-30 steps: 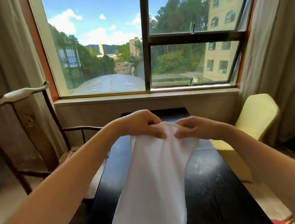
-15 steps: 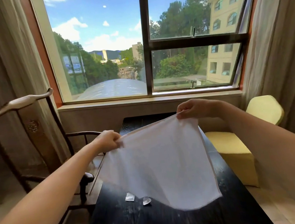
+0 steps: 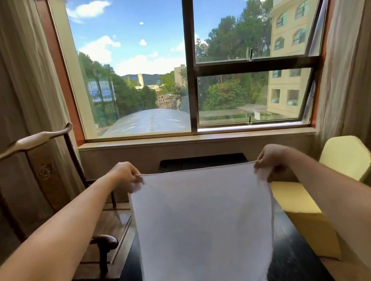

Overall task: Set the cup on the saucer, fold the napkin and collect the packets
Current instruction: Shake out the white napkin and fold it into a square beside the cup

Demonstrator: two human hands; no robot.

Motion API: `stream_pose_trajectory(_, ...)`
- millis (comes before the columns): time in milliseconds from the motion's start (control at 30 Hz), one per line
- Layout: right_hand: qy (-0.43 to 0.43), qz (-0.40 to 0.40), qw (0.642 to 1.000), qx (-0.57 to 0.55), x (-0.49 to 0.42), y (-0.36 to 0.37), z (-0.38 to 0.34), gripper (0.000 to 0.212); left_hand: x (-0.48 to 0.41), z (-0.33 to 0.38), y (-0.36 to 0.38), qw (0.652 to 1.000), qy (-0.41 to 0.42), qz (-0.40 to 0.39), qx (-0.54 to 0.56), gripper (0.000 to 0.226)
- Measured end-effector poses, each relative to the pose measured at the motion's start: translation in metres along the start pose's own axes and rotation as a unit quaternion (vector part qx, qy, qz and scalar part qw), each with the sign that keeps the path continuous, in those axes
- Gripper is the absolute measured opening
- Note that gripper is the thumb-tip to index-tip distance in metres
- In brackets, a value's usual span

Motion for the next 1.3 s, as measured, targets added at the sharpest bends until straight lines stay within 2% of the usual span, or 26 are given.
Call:
stream_pose_trajectory(67, 0.034, 0.051, 0.993, -0.103, -0.014, -0.004, 0.001, 0.013, -0.012, 0.014, -0.011, 0.999, -0.013, 0.046, 0.015, 0.010)
stream_pose_trajectory(133, 0.032, 0.098, 0.978, -0.184, -0.025, -0.011, -0.001, 0.021, -0.020, 0.025, -0.022, 0.996, -0.010, 0.090, 0.010, 0.012)
stream_pose_trajectory(233, -0.013, 0.143, 0.943, -0.299, -0.033, -0.021, -0.009, 0.023, -0.025, 0.037, -0.041, 0.990, 0.021, 0.137, -0.008, 0.013)
stream_pose_trajectory(333, -0.069, 0.187, 0.913, -0.356, -0.033, -0.027, -0.007, 0.023, -0.021, 0.049, -0.057, 0.986, 0.069, 0.151, -0.027, 0.020)
stream_pose_trajectory(400, -0.110, 0.197, 0.902, -0.369, -0.027, -0.026, 0.000, 0.015, -0.013, 0.055, -0.060, 0.981, 0.105, 0.162, -0.035, 0.020)
stream_pose_trajectory(433, -0.136, 0.199, 0.903, -0.356, -0.022, -0.023, 0.006, 0.020, -0.007, 0.056, -0.058, 0.978, 0.121, 0.165, -0.042, 0.019)
stream_pose_trajectory(567, -0.222, 0.213, 0.928, -0.210, 0.003, 0.009, 0.049, 0.023, 0.033, 0.038, -0.019, 0.965, 0.188, 0.172, -0.065, 0.018)
stream_pose_trajectory(667, -0.238, 0.173, 0.944, -0.152, 0.021, 0.054, 0.095, 0.022, 0.068, 0.010, 0.034, 0.964, 0.207, 0.153, -0.063, 0.022)
stream_pose_trajectory(933, -0.168, 0.032, 0.980, -0.106, 0.064, 0.184, 0.219, 0.022, 0.169, -0.062, 0.194, 0.987, 0.135, 0.077, -0.032, 0.020)
stream_pose_trajectory(1067, -0.139, -0.032, 0.985, -0.100, 0.096, 0.226, 0.265, 0.019, 0.225, -0.092, 0.262, 0.995, 0.085, 0.037, -0.032, 0.022)
stream_pose_trajectory(1167, -0.126, -0.099, 0.984, -0.075, 0.116, 0.249, 0.291, 0.028, 0.260, -0.103, 0.298, 0.995, 0.090, 0.032, -0.024, 0.018)
stream_pose_trajectory(1233, -0.119, -0.123, 0.985, -0.037, 0.124, 0.263, 0.305, 0.012, 0.277, -0.116, 0.319, 0.998, 0.053, 0.007, -0.013, 0.020)
stream_pose_trajectory(1300, -0.104, -0.149, 0.983, 0.002, 0.127, 0.274, 0.318, 0.013, 0.289, -0.128, 0.337, 1.000, 0.015, -0.024, 0.006, 0.018)
Point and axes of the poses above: each hand's wrist, its own x-axis away from the middle knuckle, its own y-axis out of the palm, z = x × y, the point moved 4 cm from there along -x, towards the middle knuckle, and after that the axes turned 4 degrees about -x, right-handed, at the moved point
